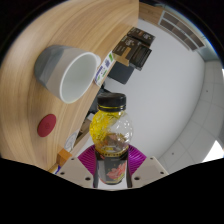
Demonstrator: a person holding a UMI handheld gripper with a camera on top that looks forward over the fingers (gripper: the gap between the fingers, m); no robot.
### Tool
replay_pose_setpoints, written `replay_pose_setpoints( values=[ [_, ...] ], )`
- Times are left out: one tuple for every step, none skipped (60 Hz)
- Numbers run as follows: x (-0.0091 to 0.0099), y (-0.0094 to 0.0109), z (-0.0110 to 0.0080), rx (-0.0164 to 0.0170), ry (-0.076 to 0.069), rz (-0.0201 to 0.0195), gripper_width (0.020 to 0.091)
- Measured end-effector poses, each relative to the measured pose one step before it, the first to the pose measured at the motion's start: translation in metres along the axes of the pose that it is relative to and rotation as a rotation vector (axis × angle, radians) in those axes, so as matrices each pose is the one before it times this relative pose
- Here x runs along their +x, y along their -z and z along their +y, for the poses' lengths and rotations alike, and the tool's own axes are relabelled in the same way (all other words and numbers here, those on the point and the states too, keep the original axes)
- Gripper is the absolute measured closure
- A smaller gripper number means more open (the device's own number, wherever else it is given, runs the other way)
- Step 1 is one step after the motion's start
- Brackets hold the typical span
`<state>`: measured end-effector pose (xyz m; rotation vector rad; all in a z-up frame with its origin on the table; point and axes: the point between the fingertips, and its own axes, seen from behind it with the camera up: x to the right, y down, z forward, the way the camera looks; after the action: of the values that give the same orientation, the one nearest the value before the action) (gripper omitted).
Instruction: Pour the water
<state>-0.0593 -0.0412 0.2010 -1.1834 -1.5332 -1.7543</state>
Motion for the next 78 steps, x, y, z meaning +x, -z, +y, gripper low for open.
replay_pose_setpoints(
  values=[
    [-0.00069, -0.00079, -0.00440, 0.00938, 0.0307, 0.00363, 0.0727],
    [-0.00117, -0.00049, -0.00334, 0.00514, 0.0304, 0.00242, 0.0728],
    [-0.00170, -0.00327, -0.00235, 0.00723, 0.0290, 0.00342, 0.0728],
    [-0.00021, -0.00029, -0.00378, 0.00510, 0.0230, 0.00242, 0.0729],
    [-0.00028, 0.00021, -0.00378, 0.00674, 0.0159, -0.00336, 0.0729],
    [-0.00044, -0.00003, -0.00342, 0.00720, 0.0120, -0.00122, 0.0729],
    [-0.00117, -0.00024, -0.00262, 0.00516, 0.0096, -0.00252, 0.0731],
    [-0.00163, -0.00047, -0.00202, 0.00307, 0.0090, -0.00433, 0.0731],
    [-0.00169, -0.00035, -0.00185, 0.00232, 0.0066, -0.00611, 0.0727],
    [-0.00114, -0.00027, -0.00156, 0.00178, 0.0039, -0.00529, 0.0727],
    [-0.00054, -0.00053, -0.00107, 0.00439, 0.0014, -0.00392, 0.0727],
    [-0.00120, -0.00049, -0.00117, 0.00326, -0.0038, -0.00438, 0.0728],
    [-0.00068, 0.00009, -0.00060, 0.00262, -0.0041, -0.00397, 0.0725],
    [-0.00059, 0.00006, -0.00051, 0.00149, -0.0060, -0.00454, 0.0727],
    [-0.00025, -0.00001, -0.00025, 0.00294, -0.0064, -0.00296, 0.0729],
    [-0.00020, -0.00003, -0.00050, 0.00263, -0.0113, -0.00379, 0.0727],
    [0.00027, 0.00026, 0.00007, 0.00197, -0.0134, -0.00399, 0.0729],
    [-0.00063, -0.00021, 0.00014, -0.00014, -0.0162, -0.00320, 0.0728],
    [-0.00048, -0.00028, 0.00062, 0.00009, -0.0179, -0.00345, 0.0730],
    [-0.00060, 0.00015, 0.00109, 0.00065, -0.0216, -0.00530, 0.0729],
    [-0.00041, 0.00040, 0.00135, 0.00096, -0.0257, -0.00615, 0.0731],
    [0.00027, 0.00099, 0.00189, 0.00122, -0.0310, -0.00610, 0.0730],
    [0.00380, 0.00190, 0.00233, 0.00357, -0.0331, -0.00391, 0.0730],
    [0.00184, 0.00010, 0.00086, 0.00693, -0.0470, -0.00647, 0.0729],
    [0.00171, 0.00103, 0.00072, 0.00780, -0.0513, -0.00336, 0.0729],
    [0.00189, 0.00082, 0.00099, 0.00787, -0.0508, -0.00494, 0.0729],
    [0.00173, 0.00091, 0.00139, 0.00596, -0.0485, -0.00653, 0.0728],
    [0.00177, 0.00114, 0.00144, 0.00612, -0.0494, -0.00822, 0.0729],
    [0.00187, 0.00149, 0.00148, 0.00653, -0.0525, -0.00911, 0.0729],
    [0.00352, 0.00254, 0.00038, 0.00516, -0.0519, -0.00155, 0.0729],
    [0.00256, 0.00031, 0.00114, 0.01191, -0.0583, -0.01618, 0.0728],
    [0.00233, 0.00104, 0.00062, 0.00889, -0.0558, -0.01098, 0.0727],
    [0.00262, 0.00116, 0.00118, 0.00713, -0.0535, -0.01229, 0.0728],
    [0.00292, 0.00133, 0.00129, 0.00567, -0.0526, -0.01157, 0.0728],
    [0.00326, 0.00116, 0.00049, 0.00600, -0.0532, -0.01001, 0.0728],
    [0.00285, 0.00231, -0.00121, 0.00887, -0.0517, -0.00534, 0.0727],
    [0.00375, 0.00015, -0.00158, 0.01318, -0.0538, -0.01127, 0.0727],
    [0.00295, 0.00144, -0.00280, 0.01688, -0.0563, -0.01365, 0.0728],
    [0.00330, 0.00078, -0.00262, 0.01664, -0.0573, -0.01212, 0.0728],
    [0.00472, 0.00095, -0.00093, 0.01246, -0.0562, -0.00694, 0.0729],
    [0.00510, 0.00032, -0.00033, 0.00643, -0.0542, -0.00248, 0.0727],
    [0.00475, 0.00099, 0.00031, 0.00275, -0.0533, -0.00358, 0.0728],
    [0.00338, 0.00116, -0.00029, 0.00226, -0.0526, -0.00915, 0.0728],
    [0.00229, 0.00049, -0.00090, 0.00590, -0.0533, -0.01366, 0.0727],
    [0.00105, 0.00137, -0.00127, 0.00823, -0.0527, -0.00963, 0.0727],
    [0.00217, -0.00073, -0.00006, 0.00530, -0.0546, -0.01458, 0.0727],
    [0.00162, -0.00219, 0.00049, 0.00380, -0.0524, -0.01396, 0.0727],
    [0.00150, -0.00116, 0.00096, 0.00179, -0.0528, -0.01631, 0.0727],
    [0.00108, -0.00149, 0.00096, 0.00345, -0.0498, -0.01709, 0.0726],
    [0.00150, -0.00163, 0.00124, 0.00456, -0.0467, -0.01566, 0.0726],
    [0.00167, -0.00225, 0.00181, 0.00331, -0.0433, -0.01335, 0.0727],
    [0.00138, -0.00282, 0.00236, 0.00177, -0.0405, -0.01281, 0.0727],
    [0.00123, -0.00254, 0.00274, 0.00106, -0.0390, -0.01355, 0.0727],
    [-0.00157, 0.00405, 0.00451, 0.00394, -0.0404, -0.00263, 0.0727],
    [0.00318, -0.00679, 0.00255, 0.00035, -0.0307, -0.01557, 0.0728],
    [0.00156, -0.00099, 0.00366, 0.00203, -0.0339, -0.00757, 0.0727],
    [0.00248, -0.00533, 0.00322, 0.00088, -0.0289, -0.01151, 0.0727],
    [0.00202, -0.00286, 0.00359, 0.00236, -0.0275, -0.00895, 0.0728],
    [0.00175, -0.00249, 0.00371, 0.00302, -0.0235, -0.00870, 0.0726],
    [0.00186, -0.00315, 0.00411, 0.00309, -0.0207, -0.00770, 0.0727],
    [0.00165, -0.00287, 0.00404, 0.00274, -0.0194, -0.00749, 0.0727],
    [0.00066, -0.00040, 0.00475, 0.00456, -0.0199, -0.00361, 0.0726],
    [-0.00022, -0.00213, 0.00442, 0.00470, -0.0185, -0.00321, 0.0727],
    [0.00156, -0.00250, 0.00320, 0.00569, -0.0186, -0.00449, 0.0728],
    [0.00089, -0.00244, 0.00360, 0.00507, -0.0172, -0.00576, 0.0728],
    [0.00028, -0.00228, 0.00445, 0.00083, -0.0140, -0.00805, 0.0727],
    [0.00042, -0.00216, 0.00488, -0.00165, -0.0117, -0.00770, 0.0728],
    [0.00084, -0.00242, 0.00488, -0.00209, -0.0109, -0.00439, 0.0728],
    [0.00124, -0.00242, 0.00482, -0.00259, -0.0116, -0.00234, 0.0729],
    [0.00048, -0.00242, 0.00517, -0.00438, -0.0110, -0.00407, 0.0729],
    [0.00175, -0.00140, 0.00594, -0.00399, -0.0109, -0.00707, 0.0729],
    [-0.00162, -0.00237, 0.00598, -0.00535, -0.0080, -0.00331, 0.0729],
    [-0.00008, -0.00273, 0.00483, -0.00643, -0.0090, -0.00505, 0.0728],
    [0.00022, -0.00224, 0.00495, -0.00558, -0.0105, -0.00358, 0.0729],
    [0.00037, -0.00235, 0.00448, -0.00494, -0.0102, -0.00293, 0.0728],
    [0.00018, -0.00232, 0.00447, -0.00412, -0.0083, -0.00332, 0.0729],
    [0.00047, -0.00190, 0.00437, -0.00342, -0.0057, -0.00373, 0.0728],
    [0.00247, -0.00044, 0.00619, -0.00314, -0.0040, -0.00402, 0.0728]
  ],
)
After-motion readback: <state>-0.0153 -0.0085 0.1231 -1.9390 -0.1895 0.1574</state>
